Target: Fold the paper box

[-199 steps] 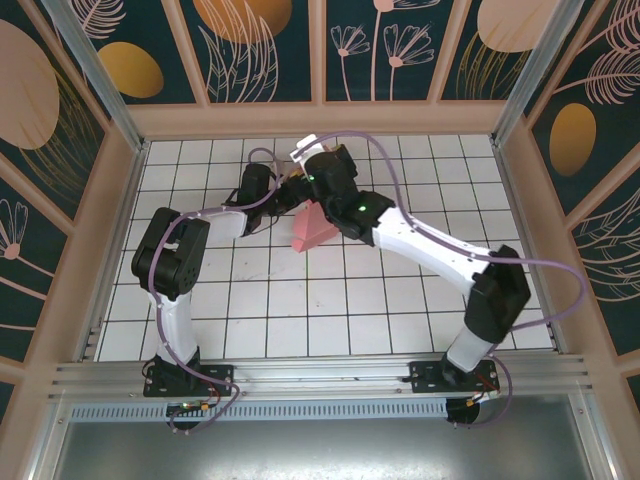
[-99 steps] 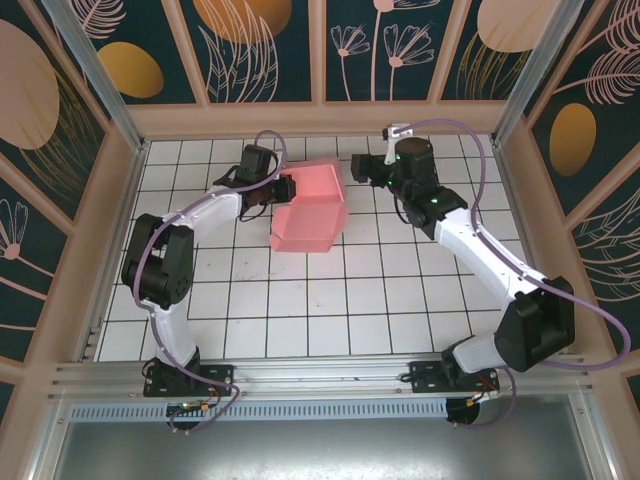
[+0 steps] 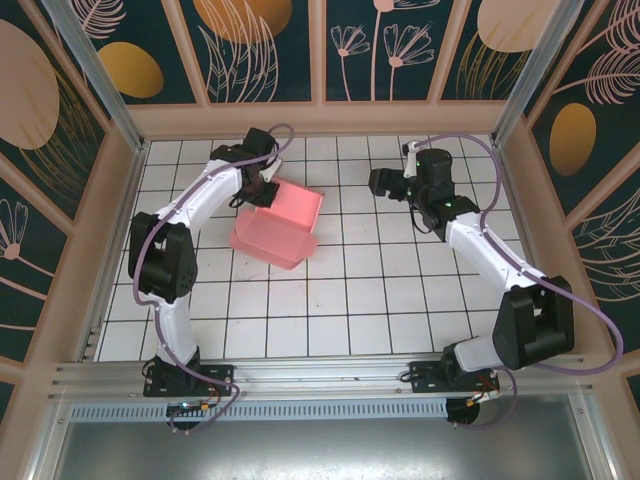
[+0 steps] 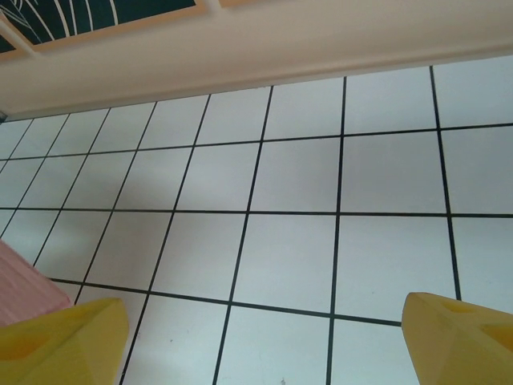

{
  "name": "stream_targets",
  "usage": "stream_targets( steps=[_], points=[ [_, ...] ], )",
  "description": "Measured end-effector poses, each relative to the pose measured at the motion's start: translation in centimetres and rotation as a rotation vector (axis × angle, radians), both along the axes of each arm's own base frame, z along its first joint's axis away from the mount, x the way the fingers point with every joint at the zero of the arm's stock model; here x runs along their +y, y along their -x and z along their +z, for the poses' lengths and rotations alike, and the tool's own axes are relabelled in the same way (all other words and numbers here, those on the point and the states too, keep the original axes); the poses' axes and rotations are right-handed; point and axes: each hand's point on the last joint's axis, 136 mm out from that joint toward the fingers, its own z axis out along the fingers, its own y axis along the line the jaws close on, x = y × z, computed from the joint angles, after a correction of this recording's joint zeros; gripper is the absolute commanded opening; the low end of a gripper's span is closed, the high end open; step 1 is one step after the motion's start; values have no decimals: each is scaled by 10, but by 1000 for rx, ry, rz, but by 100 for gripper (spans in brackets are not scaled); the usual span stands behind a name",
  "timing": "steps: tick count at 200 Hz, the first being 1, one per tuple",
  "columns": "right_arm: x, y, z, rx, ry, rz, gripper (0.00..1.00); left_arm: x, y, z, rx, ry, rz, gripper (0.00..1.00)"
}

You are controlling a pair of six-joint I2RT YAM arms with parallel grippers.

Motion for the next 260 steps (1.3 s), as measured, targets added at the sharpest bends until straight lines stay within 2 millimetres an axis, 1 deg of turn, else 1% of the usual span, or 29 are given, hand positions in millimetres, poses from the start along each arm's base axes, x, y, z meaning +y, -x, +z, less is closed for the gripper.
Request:
stream_targets(
  steps=[33, 50, 75, 105, 129, 140, 148, 153, 163, 173, 186, 218, 224, 241, 242, 246, 254, 260],
  points=[
    [7, -3, -18, 45, -9, 35, 88, 20, 36, -28, 184, -116, -38, 0],
    [10, -3, -26, 66, -11, 46, 88, 27, 50, -39, 262, -154, -59, 0],
    [12, -3, -31, 80, -15, 57, 88, 31, 61, -55, 342, -185, -86, 0],
    [12, -3, -31, 82, -19, 57, 87, 34, 70, -77, 428, -215, -118, 0],
    [12, -3, -32, 82, -20, 56, 87, 33, 77, -89, 484, -213, -136, 0],
    [12, -2, -36, 89, -19, 55, 87, 31, 79, -92, 500, -204, -142, 8],
    [11, -1, -38, 95, -17, 55, 87, 31, 80, -93, 508, -203, -144, 18],
    [11, 0, -40, 98, -17, 55, 87, 31, 81, -93, 513, -202, -147, 23],
    [11, 1, -42, 103, -15, 55, 87, 30, 81, -93, 519, -198, -155, 30],
    [11, 1, -43, 106, -14, 54, 87, 28, 81, -92, 518, -188, -151, 34],
    [11, 1, -44, 106, -14, 54, 87, 25, 77, -88, 510, -174, -155, 36],
    [11, 0, -41, 96, -21, 55, 87, 16, 66, -78, 470, -140, -157, 45],
    [11, -1, -42, 96, -25, 53, 87, 15, 64, -76, 461, -136, -158, 47],
    [11, -2, -43, 100, -33, 53, 87, 14, 59, -68, 432, -128, -151, 62],
    [11, -2, -43, 100, -33, 53, 87, 14, 58, -67, 427, -128, -155, 64],
    [12, -2, -44, 104, -34, 56, 87, 14, 57, -64, 417, -128, -148, 68],
    [12, -2, -47, 111, -37, 58, 87, 15, 53, -57, 383, -132, -138, 80],
    [13, -2, -48, 116, -39, 60, 87, 16, 48, -51, 350, -143, -128, 84]
  ],
)
